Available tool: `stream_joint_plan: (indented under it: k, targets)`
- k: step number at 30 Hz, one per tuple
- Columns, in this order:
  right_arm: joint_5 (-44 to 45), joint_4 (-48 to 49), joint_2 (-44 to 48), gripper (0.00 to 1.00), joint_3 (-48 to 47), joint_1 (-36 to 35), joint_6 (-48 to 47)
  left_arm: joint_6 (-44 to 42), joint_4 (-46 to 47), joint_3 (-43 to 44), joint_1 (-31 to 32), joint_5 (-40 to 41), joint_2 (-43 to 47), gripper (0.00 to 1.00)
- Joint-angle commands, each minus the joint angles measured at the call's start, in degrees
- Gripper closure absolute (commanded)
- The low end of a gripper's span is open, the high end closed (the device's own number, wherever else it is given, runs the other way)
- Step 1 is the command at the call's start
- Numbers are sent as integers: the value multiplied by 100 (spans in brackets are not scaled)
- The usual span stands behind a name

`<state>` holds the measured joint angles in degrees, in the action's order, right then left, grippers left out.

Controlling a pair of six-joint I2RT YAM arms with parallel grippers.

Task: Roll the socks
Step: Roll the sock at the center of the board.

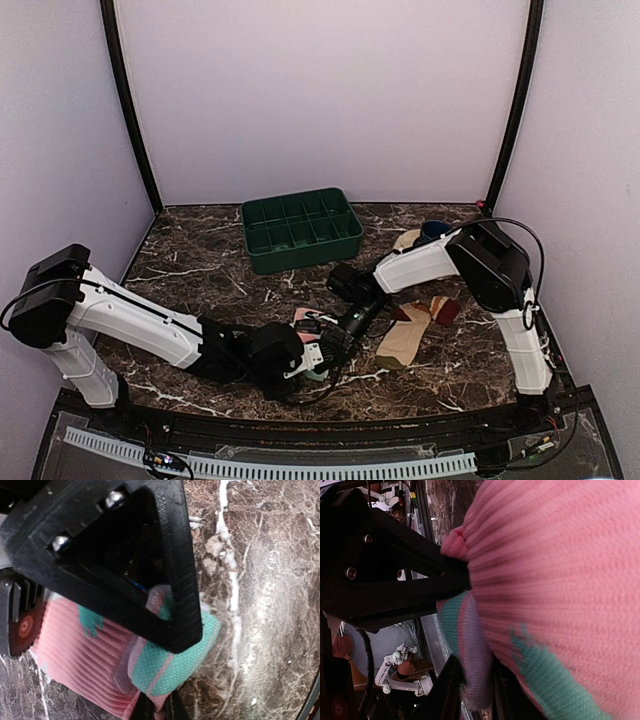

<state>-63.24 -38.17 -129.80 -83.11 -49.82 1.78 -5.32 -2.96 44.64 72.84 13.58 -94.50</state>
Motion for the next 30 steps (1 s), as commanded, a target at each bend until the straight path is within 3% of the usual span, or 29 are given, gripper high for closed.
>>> stream_joint_plan:
  k: [1,21,30]
  targets:
    - [304,0,225,77,146,34,-4,234,-612,41,5,-780,-191,100]
    - [638,1922,1013,66,781,400,1247,822,-1178,241,-380,-1768,-246,100]
    - [1291,2770,1500,64,1439,452,1480,1072,-1286,237,-781,-2296,-91,100]
